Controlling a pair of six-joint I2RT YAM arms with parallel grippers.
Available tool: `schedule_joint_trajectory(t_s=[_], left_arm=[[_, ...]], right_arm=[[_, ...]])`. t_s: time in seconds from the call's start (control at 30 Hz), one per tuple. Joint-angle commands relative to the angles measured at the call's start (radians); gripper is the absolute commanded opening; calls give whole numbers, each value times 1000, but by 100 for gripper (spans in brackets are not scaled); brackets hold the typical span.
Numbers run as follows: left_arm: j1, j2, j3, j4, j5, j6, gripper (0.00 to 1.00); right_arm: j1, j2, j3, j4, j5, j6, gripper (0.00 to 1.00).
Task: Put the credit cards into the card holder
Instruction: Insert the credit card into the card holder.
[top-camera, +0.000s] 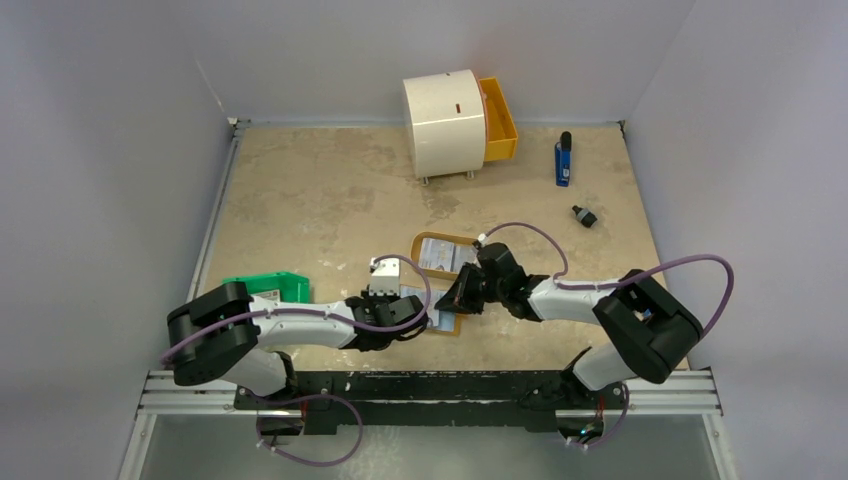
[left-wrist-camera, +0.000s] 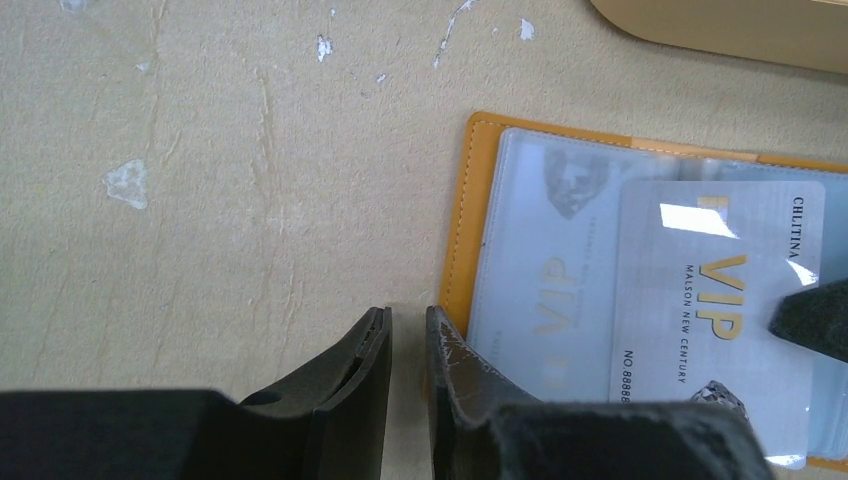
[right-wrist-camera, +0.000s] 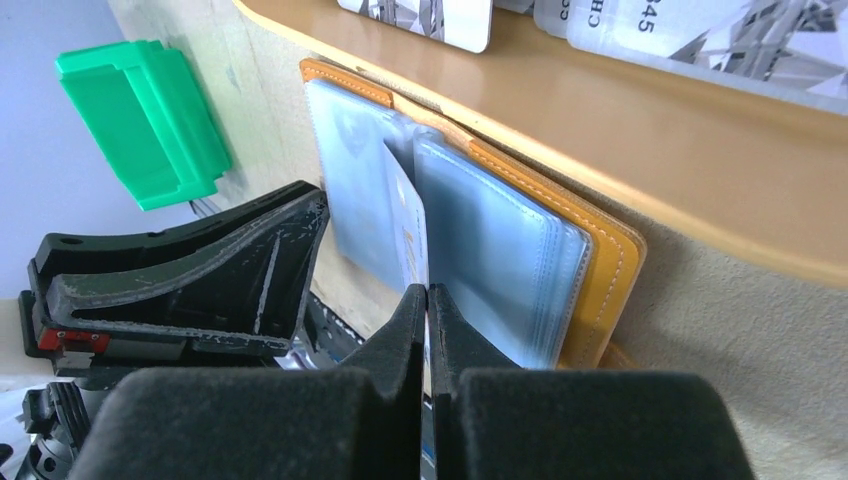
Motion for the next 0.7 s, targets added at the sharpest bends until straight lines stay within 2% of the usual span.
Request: schedule_joint_trajectory(t_s=[0.0, 0.43, 0.67], left_arm=[[4, 6, -9, 44, 7, -12, 18], [4, 9, -37, 109, 55, -14, 18], [3, 12, -49, 155, 90, -16, 17]], right_arm=[[4, -20, -7, 10, 57, 10, 0], [6, 36, 11, 61, 36, 26, 0], [46, 94, 44, 60, 14, 15, 0]])
